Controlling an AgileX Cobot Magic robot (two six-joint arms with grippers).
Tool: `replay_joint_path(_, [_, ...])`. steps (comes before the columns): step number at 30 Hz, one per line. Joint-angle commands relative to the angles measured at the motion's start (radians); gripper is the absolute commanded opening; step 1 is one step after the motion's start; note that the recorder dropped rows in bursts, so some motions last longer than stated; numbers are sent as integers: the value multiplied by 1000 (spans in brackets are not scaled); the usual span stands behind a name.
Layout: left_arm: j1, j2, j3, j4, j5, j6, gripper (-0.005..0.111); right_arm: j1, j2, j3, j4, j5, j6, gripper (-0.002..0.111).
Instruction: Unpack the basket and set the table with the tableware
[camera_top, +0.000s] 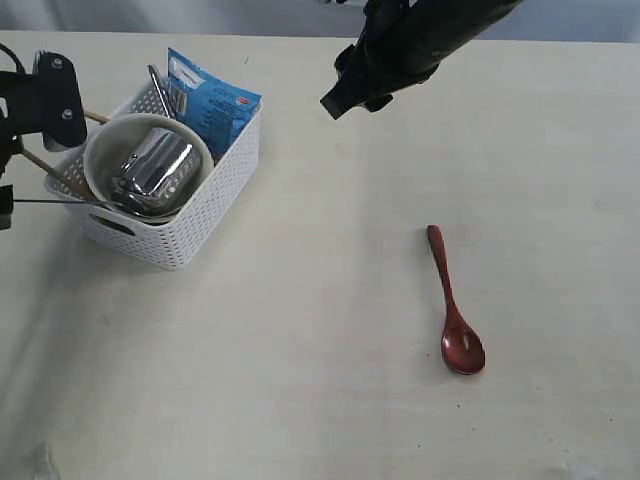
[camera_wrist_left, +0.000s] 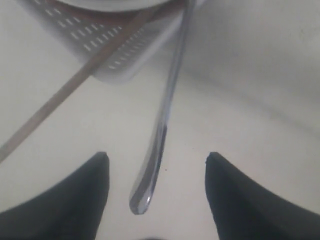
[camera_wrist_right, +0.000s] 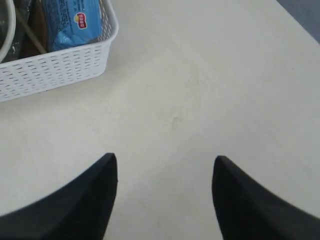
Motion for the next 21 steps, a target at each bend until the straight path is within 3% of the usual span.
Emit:
replay_joint_path(1, [-4,1,18,10,-17,14,54,-2,0,-7,0,-13,6,54])
replay_joint_path(21, [-4,69,21,76,-98,16,54,-2,0,-7,22,-25,6,54])
